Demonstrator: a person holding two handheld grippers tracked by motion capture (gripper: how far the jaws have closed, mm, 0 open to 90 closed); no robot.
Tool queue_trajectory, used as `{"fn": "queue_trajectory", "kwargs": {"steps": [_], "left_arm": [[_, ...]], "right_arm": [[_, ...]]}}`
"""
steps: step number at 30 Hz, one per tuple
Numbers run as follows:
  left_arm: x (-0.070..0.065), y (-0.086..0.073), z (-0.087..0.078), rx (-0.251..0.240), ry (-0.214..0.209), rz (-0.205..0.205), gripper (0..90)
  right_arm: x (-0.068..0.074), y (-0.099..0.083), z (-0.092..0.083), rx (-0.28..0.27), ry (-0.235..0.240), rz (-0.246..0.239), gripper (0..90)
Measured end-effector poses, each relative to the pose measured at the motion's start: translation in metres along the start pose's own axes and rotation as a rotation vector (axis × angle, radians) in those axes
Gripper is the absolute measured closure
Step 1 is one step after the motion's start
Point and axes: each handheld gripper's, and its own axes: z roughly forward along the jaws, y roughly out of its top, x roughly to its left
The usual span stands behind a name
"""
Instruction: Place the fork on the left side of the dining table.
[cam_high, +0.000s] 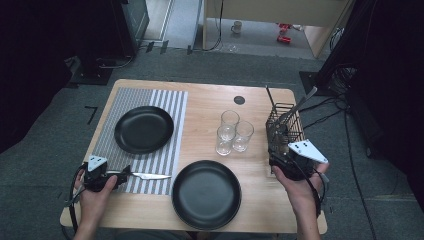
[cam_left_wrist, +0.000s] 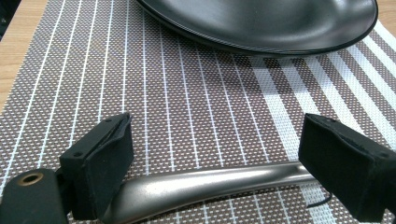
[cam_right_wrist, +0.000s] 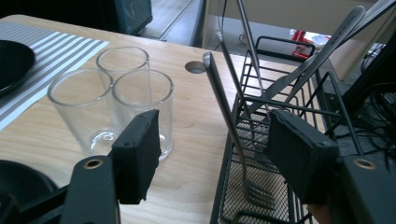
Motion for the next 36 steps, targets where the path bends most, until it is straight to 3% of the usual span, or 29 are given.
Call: {"fn": "queue_trajectory", "kwargs": {"steps": [5,9,18,25,31,36], "left_arm": [[0.0,0.0,0.0,0.001,0.001,-0.001,10.8],[-0.001,0.0,0.0,0.002,0.007,0.004,10.8],[-0.002,0.0,0.0,0.003,0.021,0.017,10.8],[-0.002,0.0,0.0,0.002,0.019,0.016,10.8],[-0.002,0.0,0.0,0.0,0.021,0.014,10.8],[-0.002,0.0,0.0,0.001,0.025,0.016,10.8]], "right_arm": [[-0.003,-0.001,0.007,0.003,-0.002,0.025,48.1],[-0.003,-0.001,0.012,0.02,-0.008,0.032,51.5],[0.003,0.001,0.026,0.031,-0.049,0.001,59.7],[0.0,-0.005,0.028,-0.008,-0.078,0.038,78.4],[-0.002,-0.006,0.024,-0.044,-0.139,-0.001,84.1],[-0.01,-0.003,0.017,-0.08,-0.17,0.004,88.3]]}}
